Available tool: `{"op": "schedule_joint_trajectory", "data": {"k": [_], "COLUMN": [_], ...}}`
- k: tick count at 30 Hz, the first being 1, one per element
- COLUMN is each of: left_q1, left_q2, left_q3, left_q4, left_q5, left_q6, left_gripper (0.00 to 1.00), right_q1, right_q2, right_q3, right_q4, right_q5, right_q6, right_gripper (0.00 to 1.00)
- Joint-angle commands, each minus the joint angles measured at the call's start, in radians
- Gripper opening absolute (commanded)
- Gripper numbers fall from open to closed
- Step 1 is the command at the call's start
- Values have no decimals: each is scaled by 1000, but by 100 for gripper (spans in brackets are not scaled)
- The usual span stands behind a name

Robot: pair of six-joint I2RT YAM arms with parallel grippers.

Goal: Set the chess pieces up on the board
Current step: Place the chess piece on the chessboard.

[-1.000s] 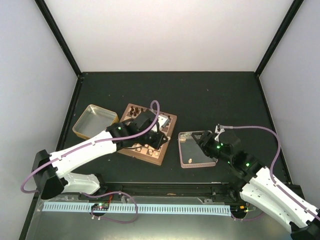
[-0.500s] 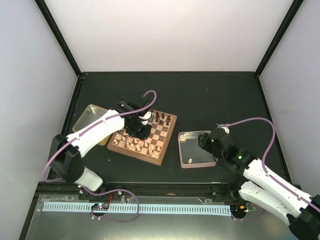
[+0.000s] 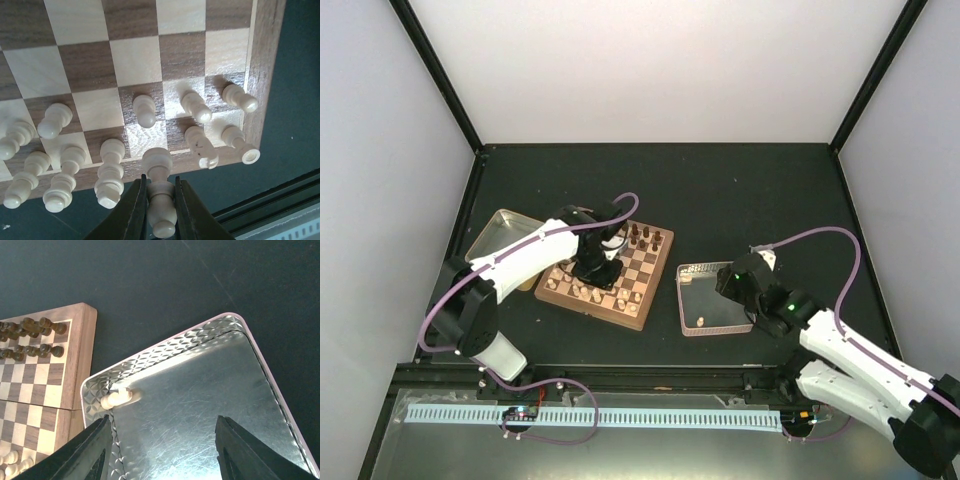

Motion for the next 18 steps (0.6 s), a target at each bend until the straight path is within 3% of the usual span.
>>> {"op": "schedule_joint_trajectory", "data": {"k": [1,18], "left_q1": [-1,-26], "left_q2": [4,65], "left_q3": [-15,-60], "left_q4": [-22,21], "left_q5": [24,32], "left_q6": [16,28], "left_gripper": [2,3], "right_q1": [0,1], "right_q2": [21,50], "right_q3": [26,24], "right_q4": [11,11], "right_q5": [38,20], "right_q6": [-10,2], "right_gripper": [57,57]}}
